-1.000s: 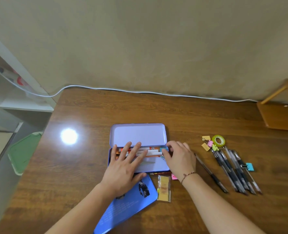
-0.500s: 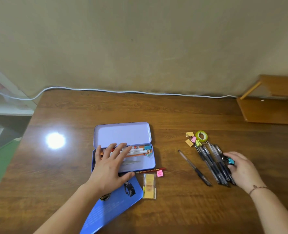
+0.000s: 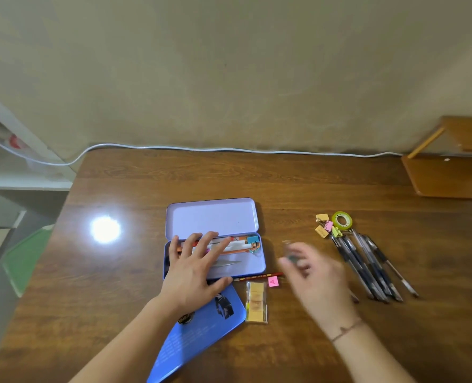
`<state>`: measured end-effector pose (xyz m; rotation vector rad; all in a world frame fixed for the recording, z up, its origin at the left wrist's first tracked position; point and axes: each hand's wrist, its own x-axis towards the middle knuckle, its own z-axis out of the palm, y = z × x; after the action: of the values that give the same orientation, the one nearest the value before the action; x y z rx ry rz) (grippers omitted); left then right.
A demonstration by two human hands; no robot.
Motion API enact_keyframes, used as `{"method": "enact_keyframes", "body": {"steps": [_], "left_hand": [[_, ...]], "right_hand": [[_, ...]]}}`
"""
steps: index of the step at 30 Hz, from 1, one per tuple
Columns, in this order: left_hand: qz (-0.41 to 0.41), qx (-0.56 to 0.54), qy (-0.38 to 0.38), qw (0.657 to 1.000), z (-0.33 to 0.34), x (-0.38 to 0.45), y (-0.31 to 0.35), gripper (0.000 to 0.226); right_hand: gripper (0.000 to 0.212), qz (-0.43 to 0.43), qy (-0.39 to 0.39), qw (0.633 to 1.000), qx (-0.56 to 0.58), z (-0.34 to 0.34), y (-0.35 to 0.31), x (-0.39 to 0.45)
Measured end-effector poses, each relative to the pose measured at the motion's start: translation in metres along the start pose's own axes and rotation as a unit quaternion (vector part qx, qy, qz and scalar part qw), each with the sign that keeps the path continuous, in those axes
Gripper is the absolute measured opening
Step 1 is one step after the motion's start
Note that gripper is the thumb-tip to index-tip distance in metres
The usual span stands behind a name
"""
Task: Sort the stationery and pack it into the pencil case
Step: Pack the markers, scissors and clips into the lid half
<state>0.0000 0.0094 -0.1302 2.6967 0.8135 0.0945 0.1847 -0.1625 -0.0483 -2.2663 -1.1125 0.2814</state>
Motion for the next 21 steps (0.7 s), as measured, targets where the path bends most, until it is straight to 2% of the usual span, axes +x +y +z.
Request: {"method": "enact_keyframes", "body": {"steps": [2, 5, 9, 12, 16, 18, 21], "left_hand": [[0.001, -0.002, 0.002, 1.000, 0.001, 0.000, 0.000, 0.072], [0.000, 0.000, 0.004, 1.000, 0.001, 0.000, -0.001, 0.072], [-0.003, 0.002, 0.000, 1.000, 0.000, 0.000, -0.002, 0.073], [-0.002, -0.002, -0.002, 1.000, -0.001, 0.000, -0.001, 0.073], [-0.001, -0.009, 0.002, 1.000, 0.000, 0.000, -0.002, 0.075], [0.000, -0.011, 0.001, 1.000, 0.001, 0.000, -0.003, 0.075], [-0.001, -0.008, 0.004, 1.000, 0.001, 0.000, -0.003, 0.076]], "right_hand": [[0.024, -0.075, -0.041, 0.994, -0.074, 0.035, -0.018, 0.003], [0.025, -0.135, -0.035, 0.965, -0.223, 0.061, -0.021, 0.013], [0.032, -0.179, -0.016, 0.937, -0.300, 0.068, -0.003, 0.015], [0.034, -0.169, -0.027, 0.934, -0.313, 0.070, 0.001, 0.016], [0.027, -0.121, -0.009, 0.961, -0.249, 0.069, 0.003, 0.022], [0.022, -0.133, -0.012, 0.969, -0.209, 0.070, 0.008, 0.020], [0.027, -0.162, -0.059, 0.964, -0.202, 0.069, 0.012, 0.016]]}}
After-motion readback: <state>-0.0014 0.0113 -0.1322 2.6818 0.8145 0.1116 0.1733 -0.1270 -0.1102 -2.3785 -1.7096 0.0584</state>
